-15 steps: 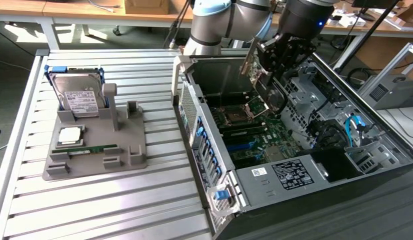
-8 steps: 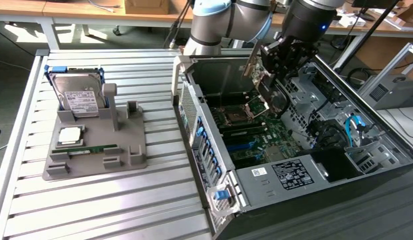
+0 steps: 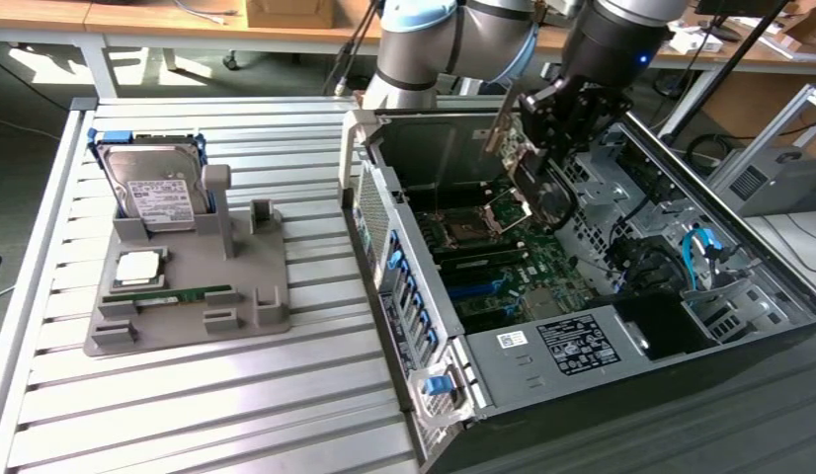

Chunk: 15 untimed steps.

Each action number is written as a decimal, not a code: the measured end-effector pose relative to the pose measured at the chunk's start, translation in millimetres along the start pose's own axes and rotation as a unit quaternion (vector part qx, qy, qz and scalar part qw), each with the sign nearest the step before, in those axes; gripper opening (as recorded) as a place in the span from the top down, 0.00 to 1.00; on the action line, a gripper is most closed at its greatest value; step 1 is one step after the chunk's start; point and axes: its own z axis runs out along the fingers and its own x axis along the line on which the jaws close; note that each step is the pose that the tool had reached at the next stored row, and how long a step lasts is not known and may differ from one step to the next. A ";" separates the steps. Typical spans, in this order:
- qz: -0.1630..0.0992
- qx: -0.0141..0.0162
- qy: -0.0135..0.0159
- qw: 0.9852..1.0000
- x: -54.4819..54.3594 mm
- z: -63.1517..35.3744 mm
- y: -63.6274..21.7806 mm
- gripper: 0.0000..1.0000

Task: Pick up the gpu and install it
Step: 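Pick up the gpu and move the gpu toward the slot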

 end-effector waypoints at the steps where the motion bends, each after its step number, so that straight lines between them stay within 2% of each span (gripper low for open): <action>1: 0.000 0.000 0.000 1.000 -1.0 0.6 -0.3 0.73; 15: 0.000 -0.001 0.000 1.000 -15.7 9.2 -3.3 0.73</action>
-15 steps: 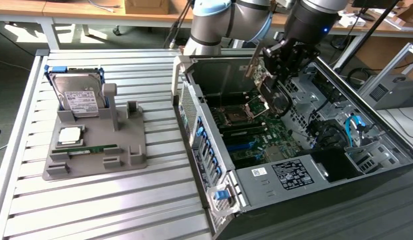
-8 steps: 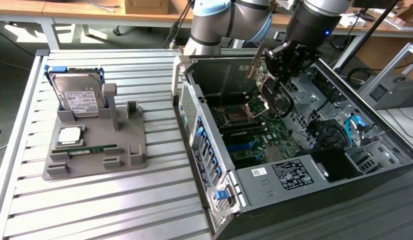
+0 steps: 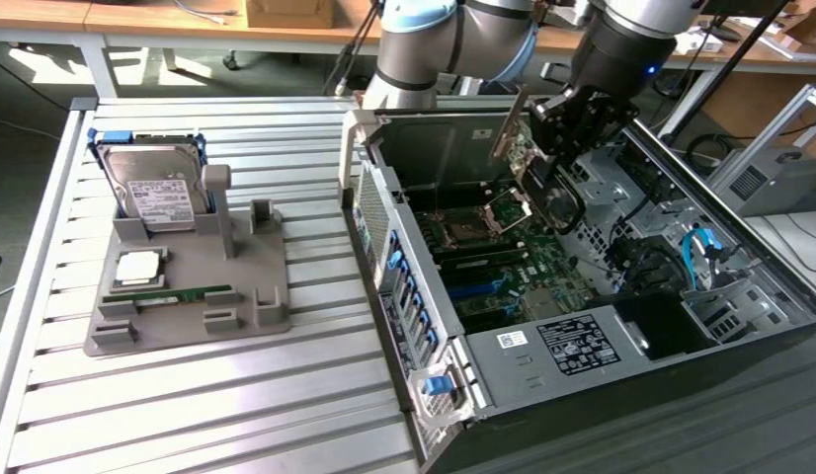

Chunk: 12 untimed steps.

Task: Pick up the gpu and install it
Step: 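Pick up the gpu and move the gpu toward the slot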

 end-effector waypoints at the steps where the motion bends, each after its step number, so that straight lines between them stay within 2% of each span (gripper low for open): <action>1: 0.000 0.000 0.000 1.000 -2.0 1.3 -0.4 0.73; 12: 0.000 0.000 0.000 1.000 -11.3 9.6 -2.1 0.73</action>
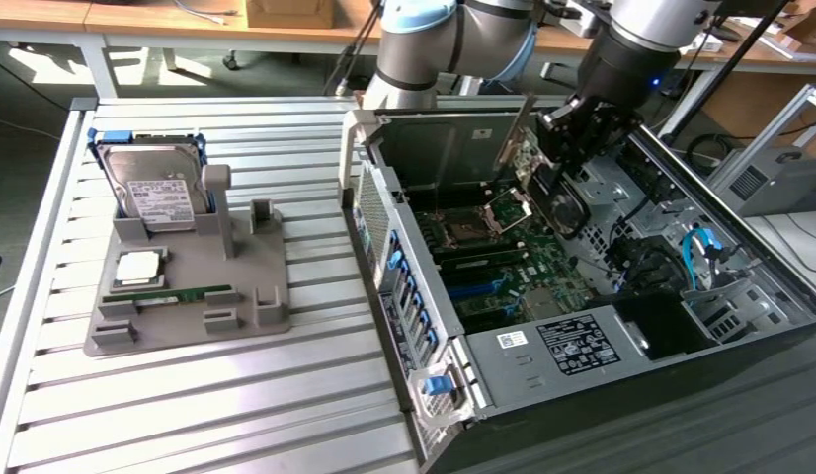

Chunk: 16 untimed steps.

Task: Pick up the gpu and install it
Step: 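Pick up the gpu and move the gpu toward the slot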

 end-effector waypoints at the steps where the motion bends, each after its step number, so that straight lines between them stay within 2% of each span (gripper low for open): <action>1: 0.000 0.000 0.000 1.000 -0.9 0.8 -0.1 0.73; 16: 0.000 0.000 0.000 1.000 -14.1 12.2 -2.3 0.73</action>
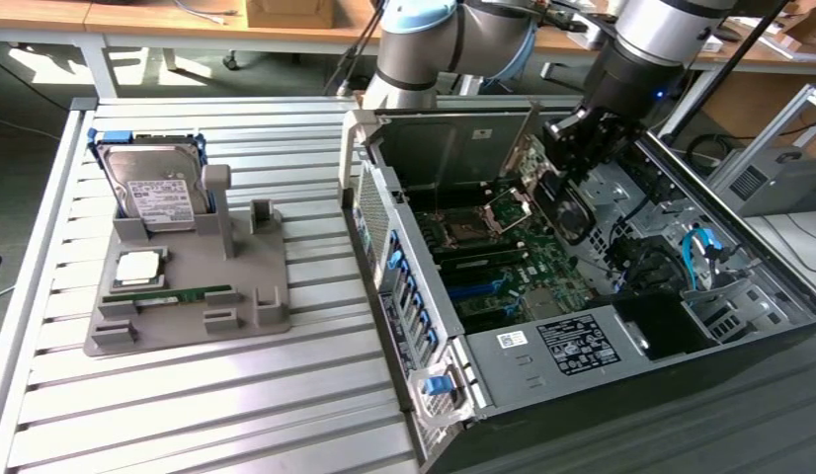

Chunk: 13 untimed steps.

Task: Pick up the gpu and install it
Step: 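Pick up the gpu and move the gpu toward the slot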

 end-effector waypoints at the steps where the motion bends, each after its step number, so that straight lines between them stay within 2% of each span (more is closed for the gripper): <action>1: 0.000 0.000 0.000 1.000 -0.6 0.6 -0.1 0.73; 13: 0.000 0.000 0.000 1.000 -4.4 9.3 -1.1 0.73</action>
